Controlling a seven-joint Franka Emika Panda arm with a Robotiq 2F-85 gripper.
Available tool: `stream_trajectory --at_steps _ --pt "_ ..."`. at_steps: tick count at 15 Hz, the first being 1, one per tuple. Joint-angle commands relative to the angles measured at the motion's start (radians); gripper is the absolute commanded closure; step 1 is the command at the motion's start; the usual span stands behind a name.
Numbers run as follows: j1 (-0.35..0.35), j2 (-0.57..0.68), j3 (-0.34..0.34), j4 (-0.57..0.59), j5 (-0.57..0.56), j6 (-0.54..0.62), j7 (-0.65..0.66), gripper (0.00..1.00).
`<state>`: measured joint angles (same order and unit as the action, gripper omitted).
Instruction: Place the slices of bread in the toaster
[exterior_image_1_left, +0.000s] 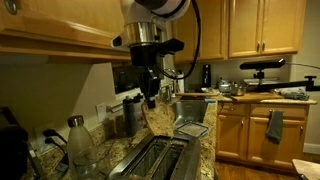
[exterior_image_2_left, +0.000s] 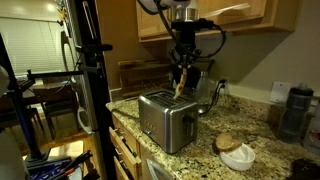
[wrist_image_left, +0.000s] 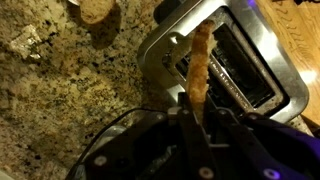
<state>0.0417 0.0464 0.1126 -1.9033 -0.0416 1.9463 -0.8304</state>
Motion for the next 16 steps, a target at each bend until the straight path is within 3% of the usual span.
stream_trajectory --at_steps 1,16 --pt "0.012 -0.069 -0.008 -0.082 -0.032 0.011 -0.053 0.91" --pt "0.025 -0.053 -0.005 -0.096 -0.025 0.125 -0.169 0.9"
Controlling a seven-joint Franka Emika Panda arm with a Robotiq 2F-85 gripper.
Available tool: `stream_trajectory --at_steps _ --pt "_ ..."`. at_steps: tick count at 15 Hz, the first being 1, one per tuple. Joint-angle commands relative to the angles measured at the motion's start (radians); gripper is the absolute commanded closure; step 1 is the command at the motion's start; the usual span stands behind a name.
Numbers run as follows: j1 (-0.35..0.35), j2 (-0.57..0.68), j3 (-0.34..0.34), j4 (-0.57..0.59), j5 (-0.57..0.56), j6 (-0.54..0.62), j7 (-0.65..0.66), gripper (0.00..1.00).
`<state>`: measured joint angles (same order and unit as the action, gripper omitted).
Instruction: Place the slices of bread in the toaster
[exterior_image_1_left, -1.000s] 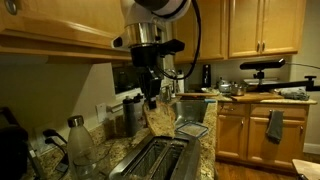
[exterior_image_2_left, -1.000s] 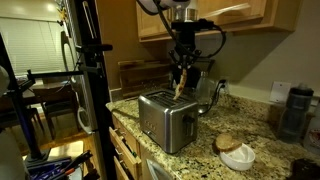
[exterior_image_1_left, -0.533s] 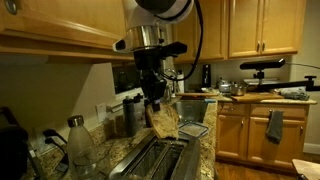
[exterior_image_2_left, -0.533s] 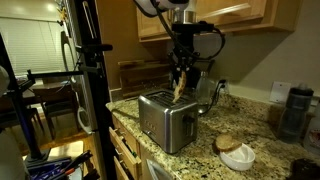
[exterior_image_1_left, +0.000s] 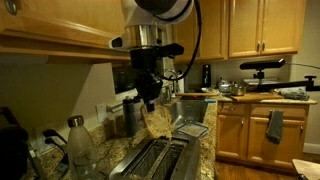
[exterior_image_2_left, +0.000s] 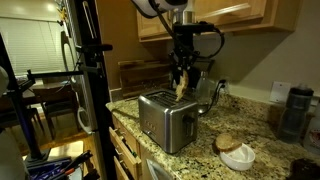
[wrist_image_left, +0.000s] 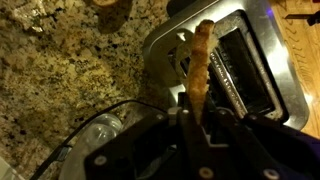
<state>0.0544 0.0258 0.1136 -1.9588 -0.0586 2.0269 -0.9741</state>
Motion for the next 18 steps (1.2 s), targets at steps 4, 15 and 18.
stream_trajectory --at_steps 4,15,18 --pt "0.022 -0.019 -0.001 -0.039 -0.009 0.062 -0.053 0.9" --pt "0.039 0.022 0.03 -0.038 0.0 0.07 -0.154 0.9" --pt "0.041 0.032 0.036 -0.04 -0.006 0.075 -0.179 0.91"
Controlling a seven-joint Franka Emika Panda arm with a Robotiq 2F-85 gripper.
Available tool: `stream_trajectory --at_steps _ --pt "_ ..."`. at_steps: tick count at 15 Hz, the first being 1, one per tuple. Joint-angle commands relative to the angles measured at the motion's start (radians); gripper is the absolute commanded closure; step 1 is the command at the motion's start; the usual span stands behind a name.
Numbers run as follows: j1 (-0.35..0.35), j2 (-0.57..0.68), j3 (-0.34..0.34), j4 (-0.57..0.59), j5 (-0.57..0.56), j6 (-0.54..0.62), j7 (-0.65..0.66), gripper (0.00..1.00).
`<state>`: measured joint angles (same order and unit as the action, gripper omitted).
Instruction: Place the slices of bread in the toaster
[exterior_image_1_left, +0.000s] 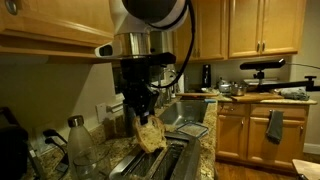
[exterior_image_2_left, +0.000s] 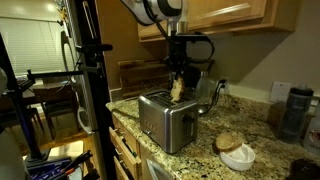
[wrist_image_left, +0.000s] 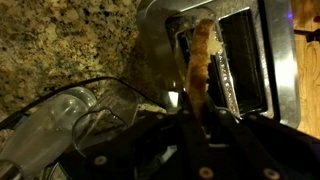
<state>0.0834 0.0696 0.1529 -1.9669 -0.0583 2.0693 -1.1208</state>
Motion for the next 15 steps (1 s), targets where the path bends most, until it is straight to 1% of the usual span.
stream_trajectory --at_steps 1,15 --pt "0.014 -0.009 -0.002 -0.032 -0.006 0.032 -0.038 0.91" --pt "0.021 0.019 0.012 -0.046 -0.003 0.025 -0.08 0.91"
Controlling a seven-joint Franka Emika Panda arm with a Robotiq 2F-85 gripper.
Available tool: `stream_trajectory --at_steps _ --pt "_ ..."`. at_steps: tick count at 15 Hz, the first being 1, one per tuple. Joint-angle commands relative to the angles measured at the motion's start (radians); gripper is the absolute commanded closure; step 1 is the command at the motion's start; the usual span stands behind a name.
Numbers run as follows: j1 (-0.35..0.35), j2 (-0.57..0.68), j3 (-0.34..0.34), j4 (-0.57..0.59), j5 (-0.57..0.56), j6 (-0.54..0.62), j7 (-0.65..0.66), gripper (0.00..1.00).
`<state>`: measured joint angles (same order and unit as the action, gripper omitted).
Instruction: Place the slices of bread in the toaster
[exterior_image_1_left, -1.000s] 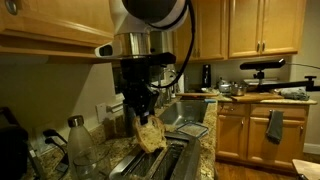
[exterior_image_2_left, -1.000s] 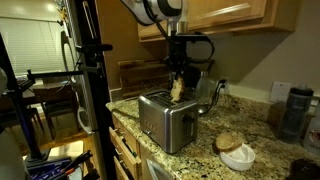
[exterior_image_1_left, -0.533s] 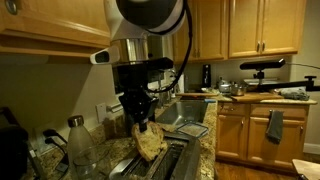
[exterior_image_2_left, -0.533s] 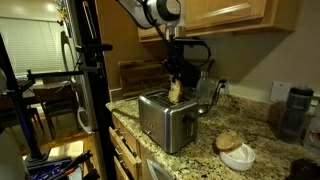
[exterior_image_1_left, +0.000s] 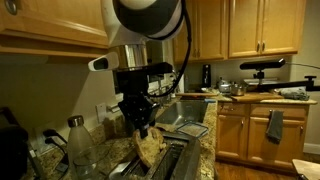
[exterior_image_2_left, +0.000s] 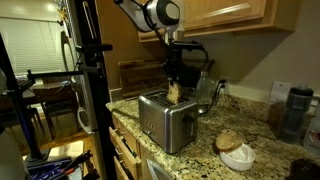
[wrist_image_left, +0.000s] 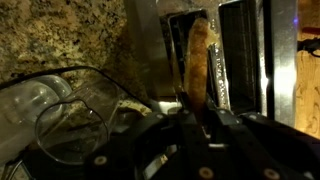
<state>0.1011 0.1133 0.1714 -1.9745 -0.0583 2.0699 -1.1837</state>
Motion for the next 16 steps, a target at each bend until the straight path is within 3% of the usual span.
stream_trajectory --at_steps 1,2,3,4,13,16 --pt "0.003 -0.025 -0.007 -0.04 -0.003 0.024 -0.017 0.91" --pt "0.003 -0.027 -0.007 -0.043 -0.003 0.023 -0.016 0.91" --pt "0.003 -0.029 -0.007 -0.044 -0.003 0.022 -0.013 0.72" --pt "0.003 -0.032 -0.008 -0.045 -0.002 0.022 -0.009 0.6" --pt "-0.004 -0.017 -0.022 -0.018 0.002 0.024 0.022 0.04" --pt "-0.014 -0.018 -0.034 -0.012 0.013 0.023 0.031 0.0"
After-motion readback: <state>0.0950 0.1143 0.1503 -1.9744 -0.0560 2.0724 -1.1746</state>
